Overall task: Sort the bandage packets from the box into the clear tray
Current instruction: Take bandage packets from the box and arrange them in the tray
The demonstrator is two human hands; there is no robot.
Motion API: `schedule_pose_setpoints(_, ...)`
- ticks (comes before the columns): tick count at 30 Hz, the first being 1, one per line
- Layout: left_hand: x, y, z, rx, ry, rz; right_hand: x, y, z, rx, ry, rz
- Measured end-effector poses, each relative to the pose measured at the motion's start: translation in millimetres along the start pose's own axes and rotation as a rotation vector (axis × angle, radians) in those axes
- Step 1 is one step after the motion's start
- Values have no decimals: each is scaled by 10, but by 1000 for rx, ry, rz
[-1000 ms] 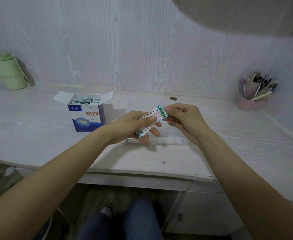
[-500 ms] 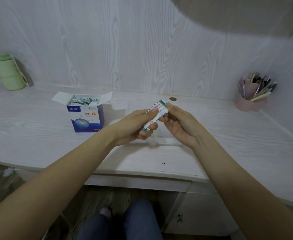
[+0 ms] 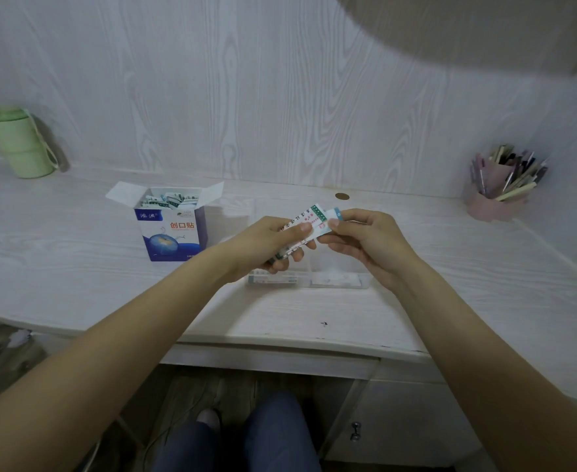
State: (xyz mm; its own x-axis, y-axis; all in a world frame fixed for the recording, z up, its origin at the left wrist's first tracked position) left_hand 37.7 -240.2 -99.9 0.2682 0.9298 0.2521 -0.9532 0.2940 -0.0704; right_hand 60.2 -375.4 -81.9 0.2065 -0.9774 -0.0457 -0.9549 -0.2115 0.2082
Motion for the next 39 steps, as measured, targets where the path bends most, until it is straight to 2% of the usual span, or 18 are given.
schedule_pose_setpoints(4,53,23,-43,15,22,8,6,18,41,-44,32,-23)
schedule_pose_setpoints(9,126,-13,-29,-2,-9,76,170,2,-17,48,8,173)
schedule_pose_setpoints(13,126,-60,-3,-3,-36,112,298,3,60,29,-38,196)
schedule_pose_setpoints(18,290,-61,-63,15,-75,257,584,28,56,66,253,353)
schedule_pose_setpoints(20,345,-66,-70,11,-61,302,638,26,75,68,369,368)
schedule_pose_setpoints(31,176,-159,20,-26,-25,263,216,-172,202,96,1197,313)
schedule_pose_setpoints(39,183,-157,26,-39,-13,256,44,-191,135,144,1505,290)
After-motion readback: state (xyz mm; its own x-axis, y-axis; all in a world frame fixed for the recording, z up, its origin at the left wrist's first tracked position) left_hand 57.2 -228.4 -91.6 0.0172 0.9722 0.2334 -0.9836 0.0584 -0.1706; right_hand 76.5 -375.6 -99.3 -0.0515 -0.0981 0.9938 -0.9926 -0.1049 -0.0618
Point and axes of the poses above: each hand's wrist, its own y-axis away from the middle knuckle, its own x-axis out of the back of the hand, z = x × y, the point moved 10 cm from there along -y, towards the middle knuckle, and after that the axes turned 11 degrees about -x, right-handed, at the moved point
